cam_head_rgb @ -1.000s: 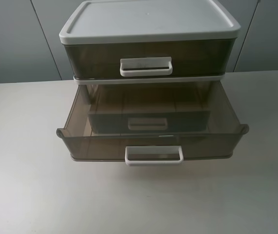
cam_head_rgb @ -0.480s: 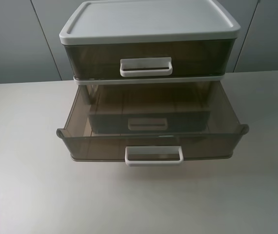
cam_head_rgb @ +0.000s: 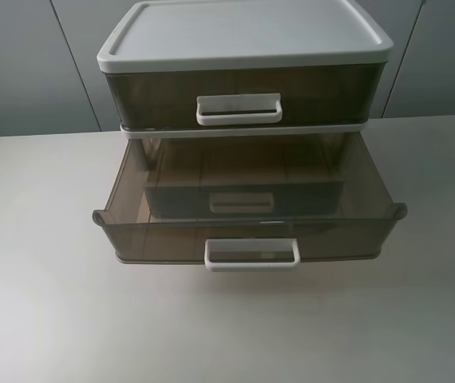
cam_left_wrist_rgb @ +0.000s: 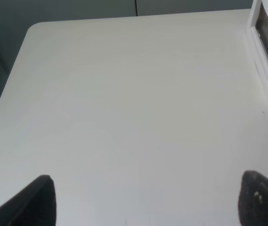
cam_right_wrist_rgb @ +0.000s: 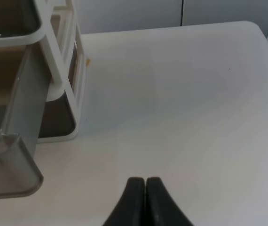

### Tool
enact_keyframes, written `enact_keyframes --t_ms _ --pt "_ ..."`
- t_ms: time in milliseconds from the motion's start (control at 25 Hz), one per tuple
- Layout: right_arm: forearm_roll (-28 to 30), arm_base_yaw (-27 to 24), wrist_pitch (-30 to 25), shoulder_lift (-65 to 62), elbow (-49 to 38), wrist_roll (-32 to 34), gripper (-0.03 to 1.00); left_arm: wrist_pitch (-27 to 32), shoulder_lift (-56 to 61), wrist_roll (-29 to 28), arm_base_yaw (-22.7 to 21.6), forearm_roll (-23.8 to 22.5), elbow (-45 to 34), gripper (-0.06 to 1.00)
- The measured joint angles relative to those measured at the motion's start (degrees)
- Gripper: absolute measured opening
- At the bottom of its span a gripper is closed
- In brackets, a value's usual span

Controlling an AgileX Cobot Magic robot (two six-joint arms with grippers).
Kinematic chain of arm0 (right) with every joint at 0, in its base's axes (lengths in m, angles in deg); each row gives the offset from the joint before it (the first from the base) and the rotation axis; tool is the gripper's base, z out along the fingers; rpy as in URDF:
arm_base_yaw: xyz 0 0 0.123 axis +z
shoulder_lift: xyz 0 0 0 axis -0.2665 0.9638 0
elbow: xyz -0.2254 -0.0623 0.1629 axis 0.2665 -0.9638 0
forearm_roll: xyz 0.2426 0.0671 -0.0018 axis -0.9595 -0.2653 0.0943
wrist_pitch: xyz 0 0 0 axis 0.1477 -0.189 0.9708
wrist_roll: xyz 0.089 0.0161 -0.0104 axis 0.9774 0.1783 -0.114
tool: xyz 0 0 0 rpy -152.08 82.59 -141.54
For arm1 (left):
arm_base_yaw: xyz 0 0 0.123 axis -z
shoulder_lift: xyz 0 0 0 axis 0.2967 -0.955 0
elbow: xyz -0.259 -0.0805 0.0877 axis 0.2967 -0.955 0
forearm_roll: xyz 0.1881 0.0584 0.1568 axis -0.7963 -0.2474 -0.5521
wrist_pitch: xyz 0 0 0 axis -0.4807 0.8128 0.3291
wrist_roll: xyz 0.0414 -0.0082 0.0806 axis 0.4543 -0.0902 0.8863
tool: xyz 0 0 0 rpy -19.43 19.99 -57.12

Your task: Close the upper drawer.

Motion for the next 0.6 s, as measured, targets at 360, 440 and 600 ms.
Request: enact_keyframes --t_ms 360,440,600 --pt "0.00 0.00 0.36 -0.22 -0.11 0.00 -0.01 0.00 0.00 0.00 0.00 0.00 0.00 0.74" --pt "0.00 0.00 0.36 -0.22 -0.11 0.00 -0.01 0.00 0.00 0.00 0.00 0.00 0.00 0.74" --pt "-0.03 0.00 0.36 -0.22 -0.11 0.00 -0.01 0.00 0.00 0.00 0.00 0.00 0.00 0.74"
